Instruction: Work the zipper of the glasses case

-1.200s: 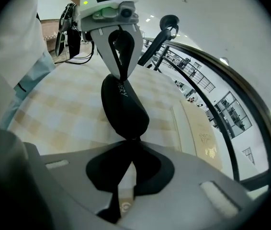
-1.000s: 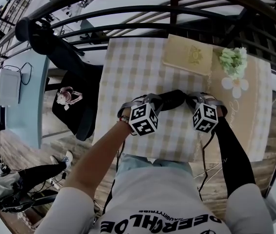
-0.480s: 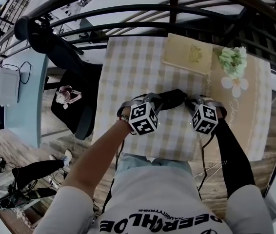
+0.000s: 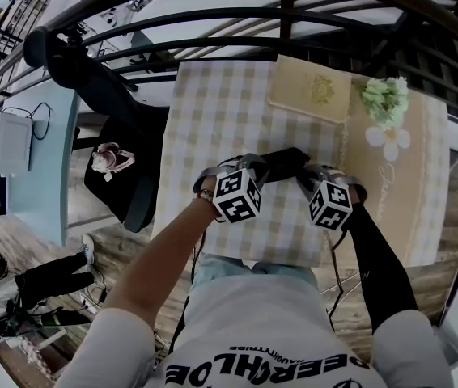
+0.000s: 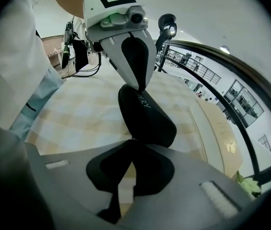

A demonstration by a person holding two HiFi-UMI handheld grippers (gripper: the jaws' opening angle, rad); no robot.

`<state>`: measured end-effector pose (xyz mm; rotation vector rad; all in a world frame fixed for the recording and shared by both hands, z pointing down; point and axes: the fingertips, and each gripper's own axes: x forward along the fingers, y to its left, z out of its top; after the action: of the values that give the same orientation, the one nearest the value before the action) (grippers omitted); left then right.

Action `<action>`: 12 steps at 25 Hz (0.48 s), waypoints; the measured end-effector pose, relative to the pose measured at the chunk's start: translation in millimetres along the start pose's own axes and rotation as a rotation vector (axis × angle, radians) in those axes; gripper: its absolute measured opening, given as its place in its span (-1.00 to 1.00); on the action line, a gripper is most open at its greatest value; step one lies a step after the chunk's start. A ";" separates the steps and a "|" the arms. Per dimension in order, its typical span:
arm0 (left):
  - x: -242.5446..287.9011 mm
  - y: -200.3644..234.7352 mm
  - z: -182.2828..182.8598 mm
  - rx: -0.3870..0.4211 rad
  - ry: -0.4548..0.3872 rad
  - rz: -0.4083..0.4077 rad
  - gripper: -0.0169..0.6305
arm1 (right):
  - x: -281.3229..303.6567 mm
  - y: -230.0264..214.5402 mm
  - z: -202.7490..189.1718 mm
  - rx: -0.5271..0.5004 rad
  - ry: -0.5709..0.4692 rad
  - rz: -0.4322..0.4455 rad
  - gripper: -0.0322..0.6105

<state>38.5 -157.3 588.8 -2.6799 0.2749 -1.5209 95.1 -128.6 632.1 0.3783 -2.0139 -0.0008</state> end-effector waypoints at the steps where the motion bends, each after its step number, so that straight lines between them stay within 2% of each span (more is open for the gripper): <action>1: 0.0 -0.3 0.0 0.001 0.001 0.000 -0.95 | 0.4 1.8 1.5 0.004 -0.003 0.002 -0.81; 12: -1.1 2.0 0.5 -0.032 -0.012 0.014 -0.95 | -0.7 3.2 5.8 0.045 -0.023 -0.001 -0.81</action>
<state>38.1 -159.1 587.3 -2.7042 0.3200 -1.5094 89.4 -126.3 629.4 0.4100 -2.0393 0.0398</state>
